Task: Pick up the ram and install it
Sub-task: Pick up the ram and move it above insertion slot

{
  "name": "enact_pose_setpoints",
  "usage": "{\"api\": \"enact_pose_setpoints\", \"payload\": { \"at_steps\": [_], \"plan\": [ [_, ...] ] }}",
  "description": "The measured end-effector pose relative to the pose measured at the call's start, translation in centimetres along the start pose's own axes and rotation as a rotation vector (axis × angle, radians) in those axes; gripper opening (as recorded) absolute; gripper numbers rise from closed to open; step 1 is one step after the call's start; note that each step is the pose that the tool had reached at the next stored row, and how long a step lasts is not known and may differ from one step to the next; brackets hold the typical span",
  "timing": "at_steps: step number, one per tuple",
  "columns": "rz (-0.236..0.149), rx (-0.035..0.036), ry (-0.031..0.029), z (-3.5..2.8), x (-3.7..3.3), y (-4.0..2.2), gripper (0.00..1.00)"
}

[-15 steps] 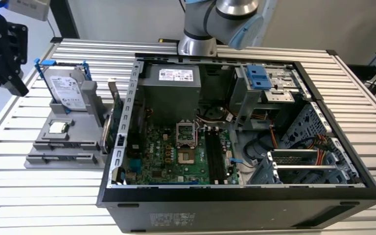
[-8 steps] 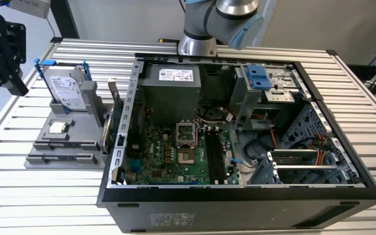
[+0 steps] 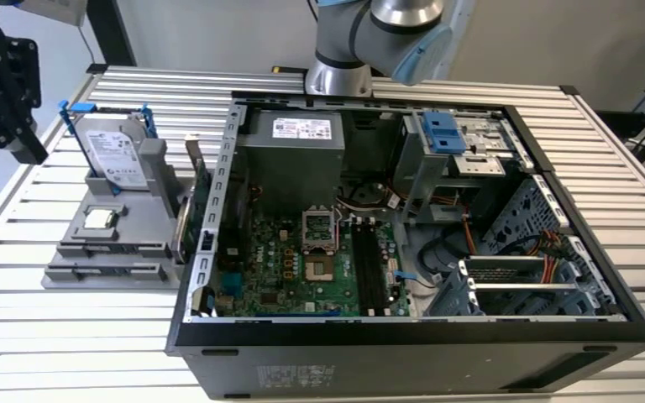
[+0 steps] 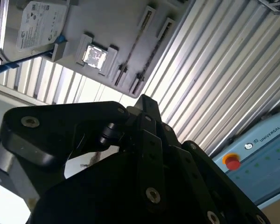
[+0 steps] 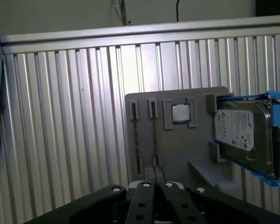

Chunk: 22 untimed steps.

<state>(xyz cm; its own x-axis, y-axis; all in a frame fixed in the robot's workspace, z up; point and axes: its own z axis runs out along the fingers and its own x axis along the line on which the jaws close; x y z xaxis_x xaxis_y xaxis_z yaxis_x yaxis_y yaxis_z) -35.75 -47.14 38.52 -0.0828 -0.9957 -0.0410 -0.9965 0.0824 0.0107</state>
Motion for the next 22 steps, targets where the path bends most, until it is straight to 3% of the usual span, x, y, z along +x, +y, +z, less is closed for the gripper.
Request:
{"api": "enact_pose_setpoints", "payload": {
  "at_steps": [15,22],
  "plan": [
    [-0.153,-0.0063,0.0017,0.00,0.00,0.00,0.00],
    [-0.174,-0.0071,0.0019,0.00,0.00,0.00,0.00]
  ]
}}
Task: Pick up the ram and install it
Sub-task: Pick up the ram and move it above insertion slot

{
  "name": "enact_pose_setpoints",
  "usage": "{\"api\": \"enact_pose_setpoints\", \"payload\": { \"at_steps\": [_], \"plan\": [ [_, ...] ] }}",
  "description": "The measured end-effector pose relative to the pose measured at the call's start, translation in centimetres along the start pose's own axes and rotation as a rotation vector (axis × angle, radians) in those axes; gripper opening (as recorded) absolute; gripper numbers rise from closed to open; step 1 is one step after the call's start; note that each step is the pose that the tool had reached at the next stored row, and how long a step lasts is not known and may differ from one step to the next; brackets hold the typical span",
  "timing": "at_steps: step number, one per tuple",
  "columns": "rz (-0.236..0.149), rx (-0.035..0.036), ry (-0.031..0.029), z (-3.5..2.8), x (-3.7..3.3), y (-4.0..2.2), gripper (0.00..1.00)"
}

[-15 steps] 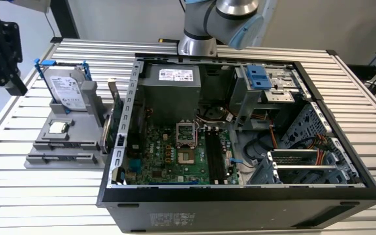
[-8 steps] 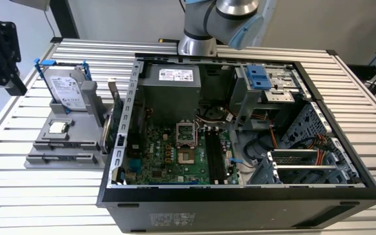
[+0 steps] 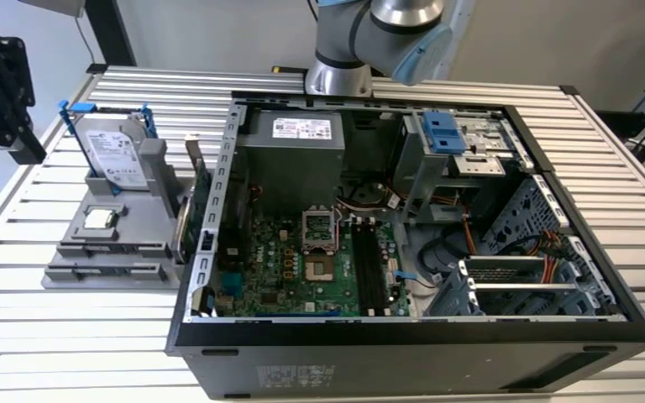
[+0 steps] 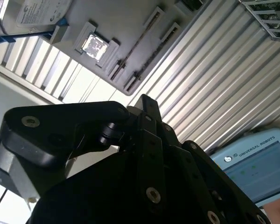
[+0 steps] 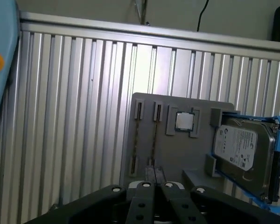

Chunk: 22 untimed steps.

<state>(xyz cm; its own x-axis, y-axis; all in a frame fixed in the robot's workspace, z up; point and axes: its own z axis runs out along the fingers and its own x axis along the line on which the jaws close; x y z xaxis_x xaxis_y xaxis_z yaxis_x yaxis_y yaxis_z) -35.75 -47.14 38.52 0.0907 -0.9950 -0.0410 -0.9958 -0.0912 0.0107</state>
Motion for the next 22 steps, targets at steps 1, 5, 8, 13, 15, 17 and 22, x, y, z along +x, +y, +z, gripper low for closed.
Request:
{"api": "enact_pose_setpoints", "payload": {
  "at_steps": [1,5,8,13,15,17,22],
  "plan": [
    [0.000,0.0000,0.0000,0.00,0.00,0.00,0.00],
    [0.000,-0.0001,0.0001,0.00,0.00,0.00,0.00],
    [0.000,0.0000,0.0003,0.01,0.00,0.00,0.00],
    [0.000,-0.0002,0.0013,0.00,0.00,0.00,1.00],
    [0.000,-0.0001,0.0014,0.00,0.00,0.00,1.00],
    [0.000,-0.0002,0.0016,0.00,0.00,0.00,1.00],
    [0.000,-0.0002,0.0019,0.02,0.00,0.00,1.00]
  ]
}}
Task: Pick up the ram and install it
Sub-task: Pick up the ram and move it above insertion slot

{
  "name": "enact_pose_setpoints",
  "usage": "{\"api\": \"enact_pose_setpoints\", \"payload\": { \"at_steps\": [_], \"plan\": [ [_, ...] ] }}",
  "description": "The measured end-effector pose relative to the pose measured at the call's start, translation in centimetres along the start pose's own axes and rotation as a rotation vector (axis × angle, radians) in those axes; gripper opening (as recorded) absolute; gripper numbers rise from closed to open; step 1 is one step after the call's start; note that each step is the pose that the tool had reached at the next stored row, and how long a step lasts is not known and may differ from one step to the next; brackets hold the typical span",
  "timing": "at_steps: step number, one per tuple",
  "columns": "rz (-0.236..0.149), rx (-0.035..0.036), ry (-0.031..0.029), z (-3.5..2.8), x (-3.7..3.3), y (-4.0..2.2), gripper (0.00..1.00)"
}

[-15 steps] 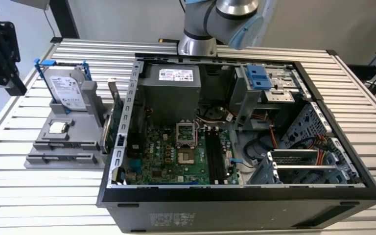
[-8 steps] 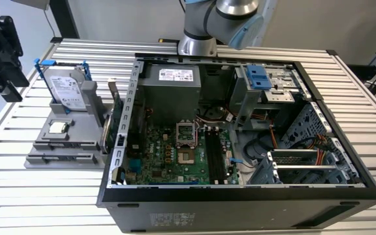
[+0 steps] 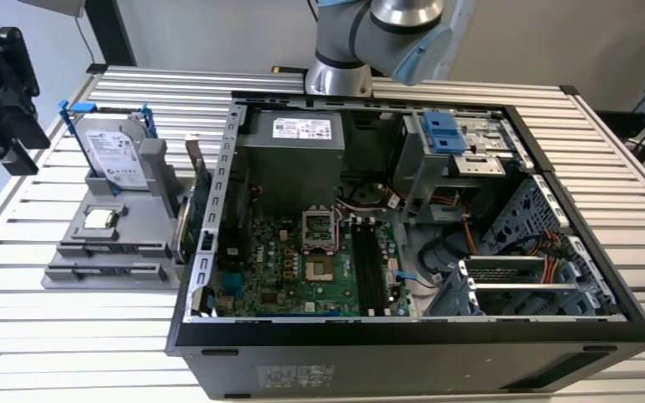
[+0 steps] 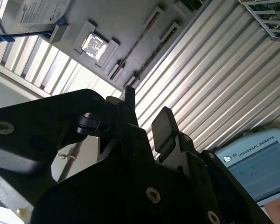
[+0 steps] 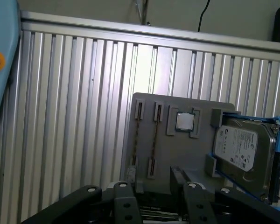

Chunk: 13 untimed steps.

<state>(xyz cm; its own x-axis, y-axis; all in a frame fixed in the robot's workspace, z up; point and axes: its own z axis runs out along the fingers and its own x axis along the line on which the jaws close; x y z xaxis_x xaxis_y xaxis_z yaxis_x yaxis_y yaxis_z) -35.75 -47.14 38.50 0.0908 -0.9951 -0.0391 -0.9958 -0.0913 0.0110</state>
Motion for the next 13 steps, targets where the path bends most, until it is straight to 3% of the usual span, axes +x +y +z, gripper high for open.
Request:
{"api": "enact_pose_setpoints", "payload": {
  "at_steps": [13],
  "plan": [
    [-0.004,-0.0003,0.0018,1.15,0.02,-0.35,1.00]
  ]
}}
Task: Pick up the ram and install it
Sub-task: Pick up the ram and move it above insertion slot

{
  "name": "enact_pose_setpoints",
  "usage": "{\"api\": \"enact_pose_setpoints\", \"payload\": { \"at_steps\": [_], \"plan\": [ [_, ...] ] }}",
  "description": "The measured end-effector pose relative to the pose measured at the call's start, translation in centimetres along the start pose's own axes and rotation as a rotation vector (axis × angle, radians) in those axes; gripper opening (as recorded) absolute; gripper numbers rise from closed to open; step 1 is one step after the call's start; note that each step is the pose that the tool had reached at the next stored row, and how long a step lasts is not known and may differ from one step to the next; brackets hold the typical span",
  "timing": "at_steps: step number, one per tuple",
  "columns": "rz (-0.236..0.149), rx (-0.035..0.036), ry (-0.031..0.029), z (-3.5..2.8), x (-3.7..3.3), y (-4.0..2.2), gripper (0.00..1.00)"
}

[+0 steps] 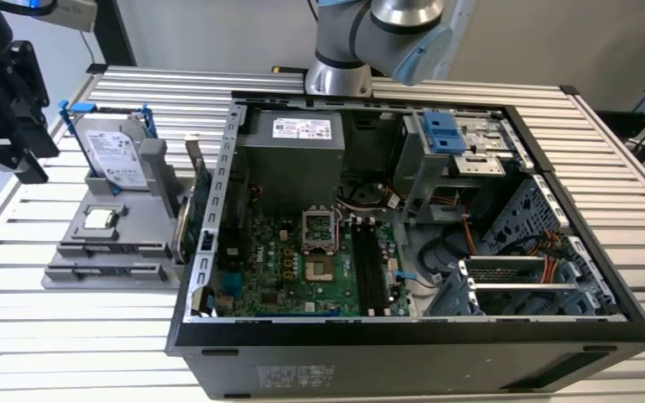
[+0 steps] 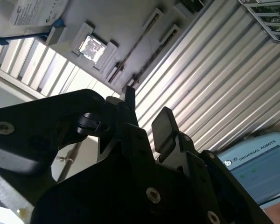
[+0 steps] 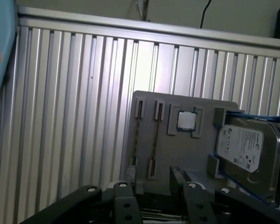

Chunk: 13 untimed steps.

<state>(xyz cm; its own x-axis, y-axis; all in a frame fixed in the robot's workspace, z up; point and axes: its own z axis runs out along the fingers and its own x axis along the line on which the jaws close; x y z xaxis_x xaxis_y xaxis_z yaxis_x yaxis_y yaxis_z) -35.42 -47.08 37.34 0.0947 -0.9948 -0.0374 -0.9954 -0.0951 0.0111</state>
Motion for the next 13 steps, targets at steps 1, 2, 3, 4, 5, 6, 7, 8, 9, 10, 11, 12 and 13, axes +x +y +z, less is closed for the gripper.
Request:
{"api": "enact_pose_setpoints", "payload": {
  "at_steps": [1,2,3,4,5,6,7,8,9,10,11,12,13],
  "plan": [
    [-0.001,0.0000,0.0000,0.08,0.00,-0.03,1.00],
    [-0.002,-0.0001,0.0001,0.12,0.01,-0.04,1.00],
    [-0.003,-0.0001,0.0001,0.14,0.01,-0.05,1.00],
    [-0.003,-0.0001,0.0001,0.14,0.01,-0.05,1.00],
    [-0.004,-0.0001,0.0001,0.15,0.01,-0.06,1.00],
    [-0.004,-0.0001,0.0001,0.15,0.01,-0.06,1.00],
    [-0.004,0.0000,0.0000,0.16,0.01,-0.06,1.00],
    [-0.004,0.0002,0.0002,0.17,0.01,-0.06,1.00],
    [-0.004,0.0007,0.0002,0.20,0.01,-0.07,1.00],
    [-0.004,0.0012,0.0002,0.23,0.02,-0.07,1.00],
    [-0.004,0.0019,0.0003,0.26,0.02,-0.06,1.00],
    [-0.004,0.0027,0.0004,0.29,0.02,-0.06,1.00],
    [-0.004,0.0033,0.0005,0.31,0.02,-0.06,1.00]
  ]
}}
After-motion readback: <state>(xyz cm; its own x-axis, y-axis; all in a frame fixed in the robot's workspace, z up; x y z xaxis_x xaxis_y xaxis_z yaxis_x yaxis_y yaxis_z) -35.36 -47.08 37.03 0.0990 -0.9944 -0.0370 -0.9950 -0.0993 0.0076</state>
